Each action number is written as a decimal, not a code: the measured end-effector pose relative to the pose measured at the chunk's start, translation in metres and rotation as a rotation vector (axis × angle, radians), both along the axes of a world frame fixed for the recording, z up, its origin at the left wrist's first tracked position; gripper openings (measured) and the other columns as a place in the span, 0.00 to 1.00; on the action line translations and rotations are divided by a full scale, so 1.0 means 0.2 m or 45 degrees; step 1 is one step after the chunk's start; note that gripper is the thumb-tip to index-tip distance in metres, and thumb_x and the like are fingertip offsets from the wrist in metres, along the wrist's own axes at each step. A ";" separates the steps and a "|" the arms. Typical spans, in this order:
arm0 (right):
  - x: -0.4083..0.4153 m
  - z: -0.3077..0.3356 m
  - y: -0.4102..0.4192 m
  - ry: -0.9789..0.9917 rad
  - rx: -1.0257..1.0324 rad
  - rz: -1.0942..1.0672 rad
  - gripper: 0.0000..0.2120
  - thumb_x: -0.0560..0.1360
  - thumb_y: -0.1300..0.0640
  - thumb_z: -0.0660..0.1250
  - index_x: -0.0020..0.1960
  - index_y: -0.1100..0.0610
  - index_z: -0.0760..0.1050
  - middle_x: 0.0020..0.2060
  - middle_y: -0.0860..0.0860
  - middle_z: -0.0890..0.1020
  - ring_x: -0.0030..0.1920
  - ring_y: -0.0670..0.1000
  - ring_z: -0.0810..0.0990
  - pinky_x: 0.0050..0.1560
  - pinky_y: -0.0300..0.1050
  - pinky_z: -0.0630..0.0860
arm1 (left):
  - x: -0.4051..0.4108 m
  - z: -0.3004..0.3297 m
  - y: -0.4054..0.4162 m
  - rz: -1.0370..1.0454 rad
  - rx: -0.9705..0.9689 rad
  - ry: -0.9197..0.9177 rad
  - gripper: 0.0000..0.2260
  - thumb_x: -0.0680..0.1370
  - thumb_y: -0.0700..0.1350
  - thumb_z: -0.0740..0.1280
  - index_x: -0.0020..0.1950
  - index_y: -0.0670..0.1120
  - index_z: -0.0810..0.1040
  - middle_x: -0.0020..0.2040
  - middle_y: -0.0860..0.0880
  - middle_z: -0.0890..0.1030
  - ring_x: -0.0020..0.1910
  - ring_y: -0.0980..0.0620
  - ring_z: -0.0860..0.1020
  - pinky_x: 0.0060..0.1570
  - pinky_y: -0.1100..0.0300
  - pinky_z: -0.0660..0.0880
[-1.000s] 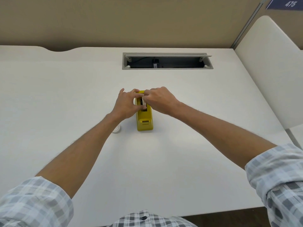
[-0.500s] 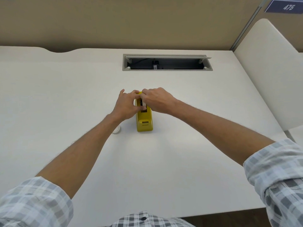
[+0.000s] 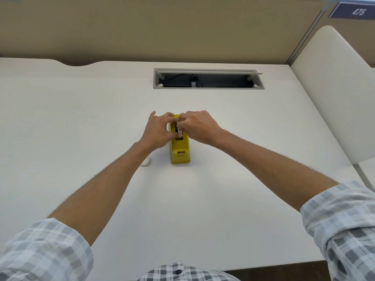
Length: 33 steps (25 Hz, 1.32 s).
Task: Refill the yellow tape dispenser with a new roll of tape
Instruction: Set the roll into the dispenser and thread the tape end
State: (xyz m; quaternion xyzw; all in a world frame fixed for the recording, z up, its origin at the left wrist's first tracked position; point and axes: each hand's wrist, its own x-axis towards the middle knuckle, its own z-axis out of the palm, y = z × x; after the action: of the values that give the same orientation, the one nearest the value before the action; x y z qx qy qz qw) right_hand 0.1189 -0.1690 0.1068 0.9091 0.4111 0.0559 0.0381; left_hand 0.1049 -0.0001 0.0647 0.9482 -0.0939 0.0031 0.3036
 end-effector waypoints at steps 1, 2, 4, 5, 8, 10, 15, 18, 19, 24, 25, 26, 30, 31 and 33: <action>0.00 0.00 0.00 -0.010 -0.006 -0.008 0.11 0.82 0.54 0.60 0.54 0.53 0.81 0.50 0.49 0.82 0.50 0.50 0.81 0.43 0.46 0.81 | 0.00 0.00 0.00 -0.002 -0.001 -0.004 0.20 0.71 0.53 0.75 0.61 0.51 0.80 0.65 0.47 0.78 0.63 0.46 0.75 0.75 0.43 0.48; 0.00 0.01 0.00 -0.020 -0.014 -0.014 0.11 0.82 0.55 0.60 0.54 0.53 0.81 0.49 0.49 0.82 0.50 0.50 0.81 0.42 0.46 0.81 | 0.00 0.00 0.00 -0.003 0.000 -0.010 0.20 0.71 0.53 0.75 0.61 0.51 0.80 0.65 0.47 0.78 0.63 0.46 0.75 0.76 0.43 0.48; 0.00 0.01 0.01 -0.039 -0.043 -0.009 0.10 0.82 0.57 0.60 0.53 0.54 0.81 0.48 0.49 0.82 0.50 0.51 0.81 0.41 0.46 0.80 | -0.01 0.00 0.00 -0.005 -0.003 -0.020 0.20 0.71 0.53 0.75 0.61 0.51 0.80 0.65 0.48 0.78 0.63 0.46 0.76 0.76 0.43 0.48; 0.00 0.01 0.01 -0.050 -0.061 0.001 0.10 0.82 0.58 0.60 0.52 0.54 0.81 0.48 0.49 0.82 0.49 0.51 0.80 0.41 0.47 0.80 | -0.01 0.00 0.00 -0.004 -0.007 -0.021 0.20 0.71 0.53 0.75 0.61 0.51 0.80 0.65 0.48 0.78 0.63 0.46 0.76 0.76 0.43 0.48; -0.01 0.00 0.02 -0.070 -0.073 0.016 0.08 0.81 0.59 0.61 0.52 0.56 0.79 0.48 0.50 0.82 0.49 0.52 0.81 0.41 0.47 0.80 | -0.01 0.00 -0.01 -0.014 -0.008 -0.035 0.18 0.71 0.51 0.74 0.60 0.51 0.80 0.64 0.48 0.78 0.63 0.47 0.75 0.76 0.43 0.48; -0.02 -0.02 0.01 -0.067 -0.064 0.006 0.08 0.81 0.59 0.61 0.52 0.58 0.78 0.49 0.52 0.82 0.48 0.52 0.81 0.40 0.47 0.79 | -0.02 -0.01 -0.01 -0.045 -0.015 -0.064 0.17 0.71 0.49 0.75 0.59 0.50 0.79 0.61 0.48 0.80 0.64 0.48 0.74 0.76 0.42 0.49; -0.04 -0.05 0.00 -0.053 0.050 -0.045 0.05 0.79 0.60 0.63 0.49 0.58 0.77 0.49 0.52 0.82 0.45 0.54 0.81 0.33 0.45 0.71 | -0.05 0.00 -0.04 -0.076 -0.048 -0.109 0.18 0.70 0.42 0.72 0.59 0.46 0.77 0.55 0.48 0.79 0.58 0.48 0.75 0.74 0.44 0.55; -0.04 -0.07 0.00 -0.056 0.046 -0.059 0.04 0.78 0.61 0.63 0.48 0.58 0.77 0.49 0.51 0.81 0.44 0.53 0.81 0.31 0.44 0.68 | -0.05 0.00 -0.03 -0.105 -0.135 -0.081 0.18 0.71 0.42 0.70 0.61 0.46 0.77 0.55 0.49 0.78 0.58 0.49 0.74 0.72 0.43 0.58; -0.04 -0.07 0.00 -0.052 0.058 -0.057 0.04 0.78 0.62 0.64 0.48 0.59 0.77 0.49 0.52 0.81 0.44 0.53 0.81 0.31 0.44 0.68 | -0.06 0.00 -0.03 -0.111 -0.147 -0.067 0.17 0.73 0.43 0.70 0.62 0.47 0.76 0.56 0.49 0.78 0.59 0.49 0.75 0.73 0.43 0.56; -0.05 -0.07 0.01 -0.029 0.055 -0.050 0.05 0.80 0.59 0.63 0.52 0.60 0.76 0.52 0.53 0.80 0.46 0.53 0.81 0.35 0.47 0.78 | -0.04 0.00 -0.02 -0.100 -0.148 -0.025 0.16 0.76 0.43 0.70 0.63 0.48 0.76 0.60 0.49 0.78 0.60 0.49 0.75 0.75 0.45 0.52; -0.05 -0.07 0.01 -0.026 0.047 -0.051 0.06 0.80 0.58 0.62 0.53 0.59 0.75 0.53 0.52 0.80 0.46 0.53 0.81 0.36 0.48 0.79 | -0.04 0.00 -0.02 -0.092 -0.151 -0.026 0.16 0.75 0.43 0.70 0.62 0.47 0.76 0.60 0.50 0.78 0.60 0.49 0.75 0.75 0.45 0.52; -0.05 -0.07 0.00 -0.024 0.040 -0.053 0.06 0.80 0.58 0.62 0.54 0.59 0.75 0.54 0.52 0.79 0.47 0.53 0.81 0.36 0.48 0.79 | -0.04 0.00 -0.02 -0.082 -0.154 -0.031 0.16 0.75 0.43 0.70 0.62 0.47 0.75 0.60 0.50 0.79 0.60 0.49 0.75 0.75 0.46 0.52; -0.05 -0.09 0.01 -0.038 0.000 -0.050 0.07 0.81 0.59 0.59 0.55 0.59 0.74 0.56 0.52 0.78 0.49 0.52 0.79 0.35 0.46 0.74 | -0.05 -0.01 -0.02 -0.050 -0.146 -0.050 0.19 0.74 0.43 0.72 0.64 0.47 0.75 0.62 0.49 0.78 0.65 0.48 0.73 0.75 0.45 0.52; -0.06 -0.09 0.00 -0.036 0.010 -0.055 0.07 0.81 0.60 0.59 0.55 0.59 0.74 0.55 0.52 0.78 0.48 0.53 0.79 0.35 0.46 0.74 | -0.04 -0.02 -0.03 -0.066 -0.120 -0.066 0.19 0.74 0.44 0.72 0.64 0.46 0.76 0.62 0.49 0.78 0.68 0.48 0.70 0.74 0.44 0.52; -0.06 -0.09 0.00 -0.025 0.039 -0.065 0.07 0.81 0.60 0.60 0.55 0.60 0.74 0.51 0.53 0.79 0.49 0.53 0.79 0.35 0.47 0.75 | -0.05 -0.02 -0.03 -0.093 -0.057 -0.098 0.18 0.74 0.45 0.72 0.64 0.45 0.77 0.64 0.49 0.78 0.72 0.48 0.66 0.74 0.43 0.53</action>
State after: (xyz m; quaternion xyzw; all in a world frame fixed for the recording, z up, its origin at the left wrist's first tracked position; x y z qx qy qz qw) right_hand 0.1075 -0.1683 0.0892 0.9192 0.3864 0.0701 0.0296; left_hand 0.0955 -0.0057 0.0600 0.9362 -0.1401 0.0305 0.3209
